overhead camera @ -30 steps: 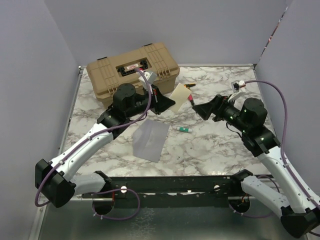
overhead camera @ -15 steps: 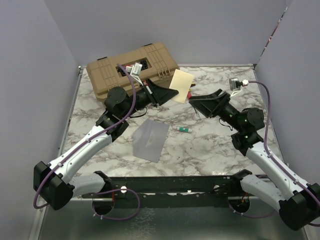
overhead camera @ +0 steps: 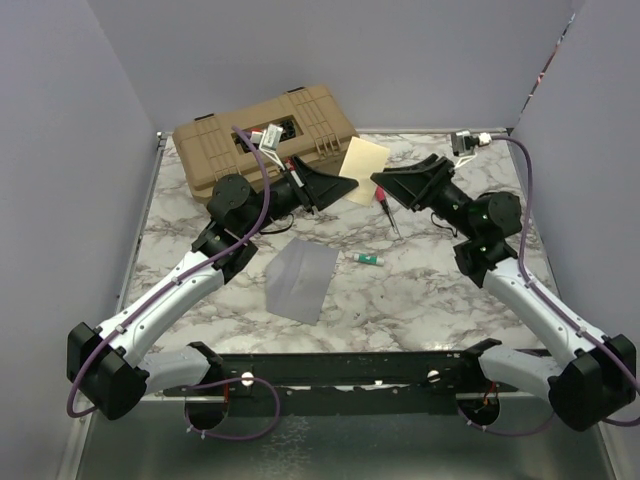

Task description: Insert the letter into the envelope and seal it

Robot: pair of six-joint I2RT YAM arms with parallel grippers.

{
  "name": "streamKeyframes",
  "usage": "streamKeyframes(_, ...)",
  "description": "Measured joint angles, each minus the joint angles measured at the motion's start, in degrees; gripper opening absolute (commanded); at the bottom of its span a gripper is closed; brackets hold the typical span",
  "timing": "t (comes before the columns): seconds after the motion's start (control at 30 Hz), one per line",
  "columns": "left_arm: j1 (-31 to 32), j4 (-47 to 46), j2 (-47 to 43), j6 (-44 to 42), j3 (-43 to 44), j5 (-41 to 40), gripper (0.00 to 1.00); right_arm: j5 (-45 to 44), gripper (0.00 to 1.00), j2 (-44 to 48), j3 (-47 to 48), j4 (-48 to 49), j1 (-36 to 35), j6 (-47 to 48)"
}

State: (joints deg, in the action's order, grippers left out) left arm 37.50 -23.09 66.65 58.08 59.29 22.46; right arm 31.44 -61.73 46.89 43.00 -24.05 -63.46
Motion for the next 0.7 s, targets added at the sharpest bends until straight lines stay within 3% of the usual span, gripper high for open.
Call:
streamKeyframes(0.07, 0.0, 0.0, 0.0, 0.0, -0.1, 0.2, 0.00, 0.3, 0.44, -1.6, 1.0, 1.4, 0.0, -1.1)
streamKeyframes(0.13, 0.0, 0.0, 0.0, 0.0, -0.3, 0.4, 0.00, 0.9, 0.23, -2.7, 1.3, 2.9, 0.0, -2.0)
streamKeyframes(0.2, 0.0, 0.0, 0.0, -0.1, -0.5, 0.5, 0.10, 1.6, 0.02, -3.5, 1.3, 4.2, 0.0, -2.6)
streamKeyframes(0.3, 0.0, 0.8, 0.0, -1.3, -0.5, 0.2, 0.24, 2.5, 0.01, -4.0, 1.8, 3.2, 0.0, -1.9)
streamKeyframes(0.4, 0.0, 4.2, 0.0, -4.4, -0.5, -1.6, 0.54, 2.1, 0.01, -3.8, 3.5, -3.1, 0.0, 1.8)
streamKeyframes(0.5, 0.0, 11.0, 0.0, -8.2, -0.3, -5.7, 0.72, -1.3, 0.01, -3.2, 5.1, -13.0, 0.0, 8.1)
streamKeyframes(0.6, 0.1, 20.7, -0.3, -11.8, -0.3, -14.0, 0.80, -6.3, 0.01, -3.3, 5.6, -22.6, 0.0, 14.1)
streamKeyframes(0.7, 0.1, 31.3, -0.8, -13.1, -1.9, -24.5, 0.81, -10.8, 0.01, -5.7, 5.6, -30.1, 0.0, 18.4)
